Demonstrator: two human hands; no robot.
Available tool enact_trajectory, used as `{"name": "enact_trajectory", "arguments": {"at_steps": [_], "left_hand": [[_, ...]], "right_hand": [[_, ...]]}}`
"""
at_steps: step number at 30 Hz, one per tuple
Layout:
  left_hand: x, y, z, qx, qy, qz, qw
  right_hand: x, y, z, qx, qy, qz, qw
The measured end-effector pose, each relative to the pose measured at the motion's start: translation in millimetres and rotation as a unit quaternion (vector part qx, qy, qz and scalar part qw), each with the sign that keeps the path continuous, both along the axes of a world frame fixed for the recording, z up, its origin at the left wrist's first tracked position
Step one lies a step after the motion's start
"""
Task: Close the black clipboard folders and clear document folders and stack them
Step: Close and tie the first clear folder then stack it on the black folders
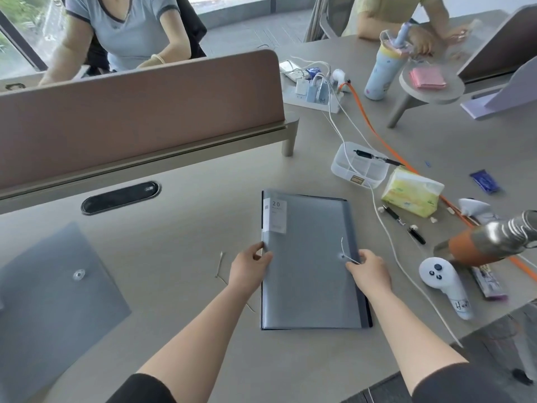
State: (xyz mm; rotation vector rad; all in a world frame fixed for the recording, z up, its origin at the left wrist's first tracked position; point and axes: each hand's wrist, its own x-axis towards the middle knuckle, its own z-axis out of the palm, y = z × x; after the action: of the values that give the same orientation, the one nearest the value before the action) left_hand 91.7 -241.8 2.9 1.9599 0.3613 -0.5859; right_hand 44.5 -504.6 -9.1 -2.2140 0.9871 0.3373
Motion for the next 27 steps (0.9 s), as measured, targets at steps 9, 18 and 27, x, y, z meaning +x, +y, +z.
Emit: {"name": "enact_trajectory", "arguments": {"at_steps": [9,18,27], "left_hand": [[0.0,0.6,-2.3,-0.006,0.020,0.021,1.000],[-8.8,28.2,0.3,0.008,0.013,0.061,0.998],[-39.5,145.8,28.8,0.113,-0.047,0.144,0.982]], "right_hand": [[1.0,-1.3,-3.1,-0.021,0.008,0.002,1.000],[25.7,39.2,27.8,-0.039,-0.121,0.047,0.991],[58.5,193.6,49.8,0.028,-0.179,0.241,0.954]]}}
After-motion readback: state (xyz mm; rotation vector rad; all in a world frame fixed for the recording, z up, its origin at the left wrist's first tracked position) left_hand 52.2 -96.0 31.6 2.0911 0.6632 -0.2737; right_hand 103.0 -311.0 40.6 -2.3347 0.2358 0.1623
